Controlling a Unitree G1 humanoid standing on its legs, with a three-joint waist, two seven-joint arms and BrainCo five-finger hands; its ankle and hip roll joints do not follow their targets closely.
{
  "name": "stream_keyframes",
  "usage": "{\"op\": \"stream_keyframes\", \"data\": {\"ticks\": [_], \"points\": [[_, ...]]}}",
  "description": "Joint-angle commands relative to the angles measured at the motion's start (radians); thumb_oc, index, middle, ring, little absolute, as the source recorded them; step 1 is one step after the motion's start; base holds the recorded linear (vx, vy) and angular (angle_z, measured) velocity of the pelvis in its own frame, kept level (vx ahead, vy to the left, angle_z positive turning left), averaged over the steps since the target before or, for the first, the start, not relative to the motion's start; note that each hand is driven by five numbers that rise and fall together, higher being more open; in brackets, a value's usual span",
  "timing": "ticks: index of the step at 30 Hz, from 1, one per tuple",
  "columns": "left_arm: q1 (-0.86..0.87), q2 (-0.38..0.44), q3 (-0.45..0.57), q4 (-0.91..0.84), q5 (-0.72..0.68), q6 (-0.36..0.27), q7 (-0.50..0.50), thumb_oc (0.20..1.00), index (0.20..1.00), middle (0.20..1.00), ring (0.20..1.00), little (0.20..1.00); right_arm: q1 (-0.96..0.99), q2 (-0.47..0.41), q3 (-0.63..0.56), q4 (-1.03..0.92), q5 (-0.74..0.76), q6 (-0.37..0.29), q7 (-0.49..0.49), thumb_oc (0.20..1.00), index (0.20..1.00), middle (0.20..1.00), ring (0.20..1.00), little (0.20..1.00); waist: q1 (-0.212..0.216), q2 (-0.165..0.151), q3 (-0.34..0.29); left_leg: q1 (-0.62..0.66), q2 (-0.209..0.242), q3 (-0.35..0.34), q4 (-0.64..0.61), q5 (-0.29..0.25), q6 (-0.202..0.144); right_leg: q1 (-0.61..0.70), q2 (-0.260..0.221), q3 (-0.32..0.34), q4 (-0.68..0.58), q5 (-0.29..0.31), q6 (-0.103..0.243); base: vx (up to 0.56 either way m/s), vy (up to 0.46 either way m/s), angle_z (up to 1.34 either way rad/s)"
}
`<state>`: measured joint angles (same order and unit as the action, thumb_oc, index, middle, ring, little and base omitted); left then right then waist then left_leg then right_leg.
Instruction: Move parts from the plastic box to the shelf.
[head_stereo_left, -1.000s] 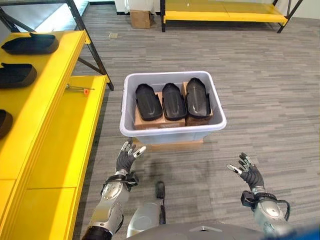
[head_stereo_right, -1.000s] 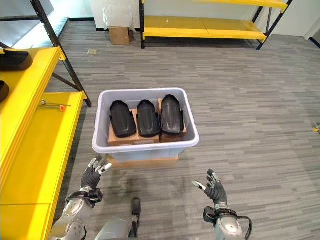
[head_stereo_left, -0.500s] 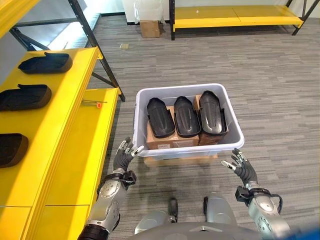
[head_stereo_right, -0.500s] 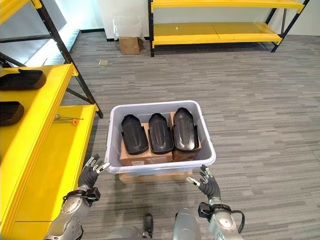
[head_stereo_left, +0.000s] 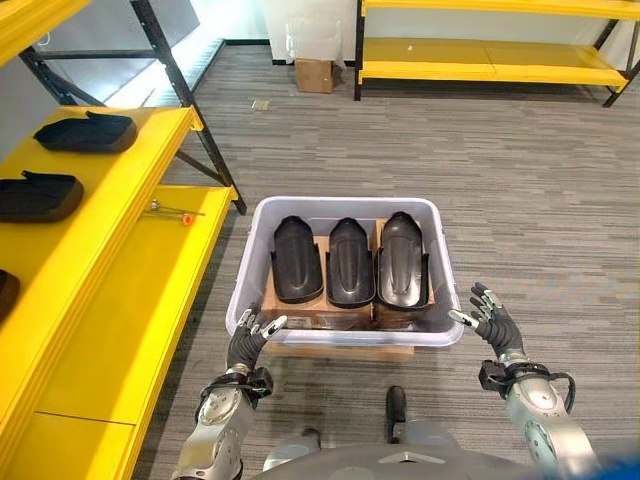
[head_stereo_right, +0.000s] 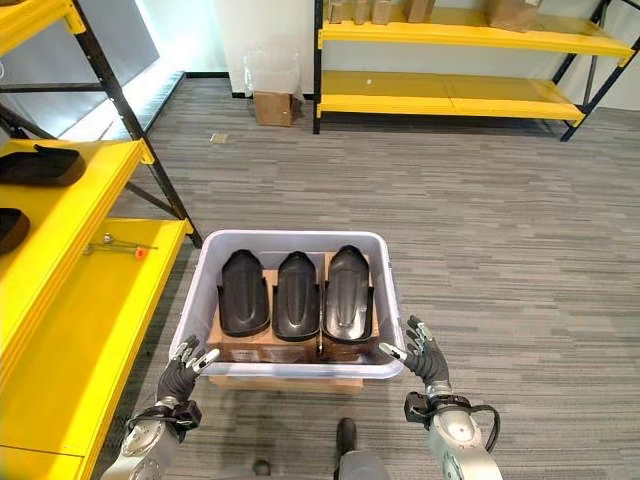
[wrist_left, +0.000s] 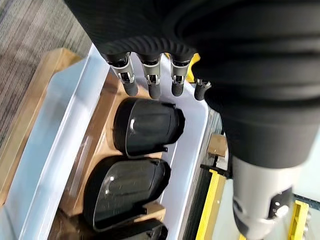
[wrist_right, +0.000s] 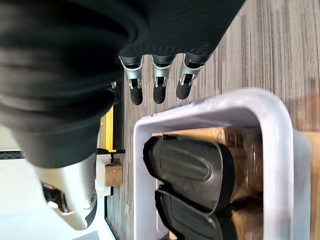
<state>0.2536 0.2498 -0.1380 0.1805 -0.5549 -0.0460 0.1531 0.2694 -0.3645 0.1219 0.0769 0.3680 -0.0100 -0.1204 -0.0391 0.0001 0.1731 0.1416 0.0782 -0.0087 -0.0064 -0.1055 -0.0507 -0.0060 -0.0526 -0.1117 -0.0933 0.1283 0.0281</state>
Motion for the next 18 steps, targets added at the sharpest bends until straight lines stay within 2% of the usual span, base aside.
{"op": "stream_keyframes", "data": {"ticks": [1, 5, 7, 8, 9, 10, 11, 12, 13, 14, 15, 16, 17, 18], "points": [[-0.008, 0.047, -0.007, -0.054, 0.039, -0.033, -0.014, 1.0, 1.0, 1.0, 1.0, 1.0, -0.013, -0.013, -0.017, -0.057, -0.015, -0.045, 0.003, 1.0, 1.0, 1.0, 1.0, 1.0, 0.004, 0.0, -0.02, -0.059, 0.005, 0.044, -0.023, 0.132, -0.005, 0.028, -0.065, 0.004, 0.122, -0.111, 0.055, -0.03, -0.08, 0.0], [-0.007, 0.043, 0.001, -0.057, 0.032, -0.034, -0.01, 1.0, 1.0, 1.0, 1.0, 1.0, -0.01, -0.014, -0.017, -0.065, -0.014, -0.047, 0.007, 1.0, 1.0, 1.0, 1.0, 1.0, 0.001, 0.003, -0.02, -0.064, 0.016, 0.04, -0.017, 0.14, -0.012, 0.028, -0.058, 0.004, 0.139, -0.129, 0.046, -0.04, -0.077, 0.0], [-0.022, 0.035, 0.005, -0.054, 0.022, -0.039, 0.0, 1.0, 1.0, 1.0, 1.0, 1.0, -0.012, -0.019, -0.025, -0.065, -0.011, -0.053, 0.001, 1.0, 1.0, 1.0, 1.0, 1.0, -0.007, -0.002, 0.005, -0.13, 0.031, 0.043, 0.102, 0.173, -0.04, 0.031, -0.054, -0.007, 0.157, -0.15, 0.025, -0.12, -0.102, 0.08], [-0.023, 0.035, 0.005, -0.054, 0.022, -0.039, 0.0, 1.0, 1.0, 1.0, 1.0, 1.0, -0.013, -0.019, -0.025, -0.065, -0.011, -0.054, 0.001, 1.0, 1.0, 1.0, 1.0, 1.0, -0.01, -0.001, 0.004, -0.136, 0.032, 0.04, 0.109, 0.17, -0.041, 0.03, -0.054, -0.009, 0.157, -0.15, 0.025, -0.13, -0.084, 0.2], [-0.029, 0.032, 0.005, -0.051, 0.019, -0.041, -0.001, 1.0, 1.0, 1.0, 1.0, 1.0, -0.015, -0.024, -0.027, -0.061, -0.009, -0.059, -0.003, 1.0, 1.0, 1.0, 1.0, 1.0, -0.01, -0.007, 0.022, -0.193, 0.033, 0.028, 0.21, 0.206, -0.058, 0.034, -0.052, -0.019, 0.164, -0.16, 0.009, -0.15, -0.108, 0.35], [-0.035, 0.029, 0.006, -0.049, 0.01, -0.045, 0.001, 1.0, 1.0, 1.0, 1.0, 1.0, -0.024, -0.033, -0.029, -0.058, -0.005, -0.061, -0.007, 1.0, 1.0, 1.0, 1.0, 1.0, -0.001, -0.019, 0.051, -0.245, 0.015, 0.001, 0.335, 0.227, -0.07, 0.038, -0.054, -0.019, 0.177, -0.167, -0.005, -0.15, -0.106, 0.42], [-0.036, 0.029, 0.007, -0.049, 0.01, -0.045, 0.001, 1.0, 1.0, 1.0, 1.0, 1.0, -0.025, -0.033, -0.029, -0.057, -0.005, -0.061, -0.006, 1.0, 1.0, 1.0, 1.0, 1.0, -0.003, -0.019, 0.048, -0.25, 0.014, -0.001, 0.335, 0.23, -0.07, 0.034, -0.055, -0.021, 0.175, -0.165, -0.005, -0.12, -0.074, 0.47], [-0.03, 0.021, 0.009, -0.048, 0.0, -0.042, 0.01, 1.0, 1.0, 1.0, 1.0, 1.0, -0.032, -0.038, -0.021, -0.06, -0.005, -0.062, -0.012, 1.0, 1.0, 1.0, 1.0, 1.0, 0.01, -0.027, 0.059, -0.277, -0.003, -0.057, 0.352, 0.256, -0.073, 0.031, -0.05, -0.015, 0.185, -0.17, -0.009, 0.0, 0.041, 0.32], [-0.021, 0.016, 0.014, -0.055, -0.006, -0.038, 0.01, 1.0, 1.0, 1.0, 1.0, 1.0, -0.039, -0.037, -0.021, -0.06, 0.0, -0.065, -0.015, 1.0, 1.0, 1.0, 1.0, 1.0, 0.013, -0.029, 0.047, -0.262, 0.057, -0.063, 0.249, 0.257, -0.061, 0.026, -0.051, -0.005, 0.185, -0.173, 0.006, 0.01, 0.039, 0.14], [-0.021, 0.016, 0.013, -0.056, -0.006, -0.037, 0.01, 1.0, 1.0, 1.0, 1.0, 1.0, -0.038, -0.037, -0.021, -0.06, 0.0, -0.065, -0.015, 1.0, 1.0, 1.0, 1.0, 1.0, 0.016, -0.03, 0.048, -0.257, 0.057, -0.06, 0.244, 0.259, -0.061, 0.028, -0.051, -0.003, 0.185, -0.173, 0.006, 0.11, 0.111, -0.17], [-0.015, 0.014, 0.011, -0.059, -0.004, -0.037, 0.014, 1.0, 1.0, 1.0, 1.0, 1.0, -0.039, -0.033, -0.02, -0.063, 0.002, -0.067, -0.024, 1.0, 1.0, 1.0, 1.0, 1.0, 0.02, -0.03, 0.036, -0.24, 0.105, -0.063, 0.164, 0.268, -0.061, 0.029, -0.055, 0.009, 0.186, -0.18, 0.018, 0.07, 0.055, -0.29], [-0.015, 0.014, 0.011, -0.059, -0.004, -0.037, 0.014, 1.0, 1.0, 1.0, 1.0, 1.0, -0.038, -0.033, -0.02, -0.063, 0.002, -0.067, -0.024, 1.0, 1.0, 1.0, 1.0, 1.0, 0.021, -0.03, 0.037, -0.238, 0.105, -0.061, 0.163, 0.268, -0.061, 0.03, -0.055, 0.01, 0.186, -0.18, 0.018, 0.19, 0.207, -0.53], [-0.011, 0.013, 0.009, -0.067, 0.009, -0.037, 0.018, 1.0, 1.0, 1.0, 1.0, 1.0, -0.033, -0.025, -0.03, -0.07, 0.009, -0.071, -0.043, 1.0, 1.0, 1.0, 1.0, 1.0, 0.022, -0.015, 0.022, -0.231, 0.176, -0.081, 0.026, 0.308, -0.071, 0.032, -0.064, 0.027, 0.199, -0.202, 0.039, 0.13, 0.148, -0.45], [-0.01, 0.013, 0.009, -0.067, 0.009, -0.037, 0.018, 1.0, 1.0, 1.0, 1.0, 1.0, -0.032, -0.026, -0.03, -0.071, 0.009, -0.07, -0.043, 1.0, 1.0, 1.0, 1.0, 1.0, 0.024, -0.015, 0.024, -0.224, 0.177, -0.078, 0.019, 0.312, -0.072, 0.033, -0.063, 0.029, 0.201, -0.203, 0.038, 0.19, 0.31, -0.34]]}}
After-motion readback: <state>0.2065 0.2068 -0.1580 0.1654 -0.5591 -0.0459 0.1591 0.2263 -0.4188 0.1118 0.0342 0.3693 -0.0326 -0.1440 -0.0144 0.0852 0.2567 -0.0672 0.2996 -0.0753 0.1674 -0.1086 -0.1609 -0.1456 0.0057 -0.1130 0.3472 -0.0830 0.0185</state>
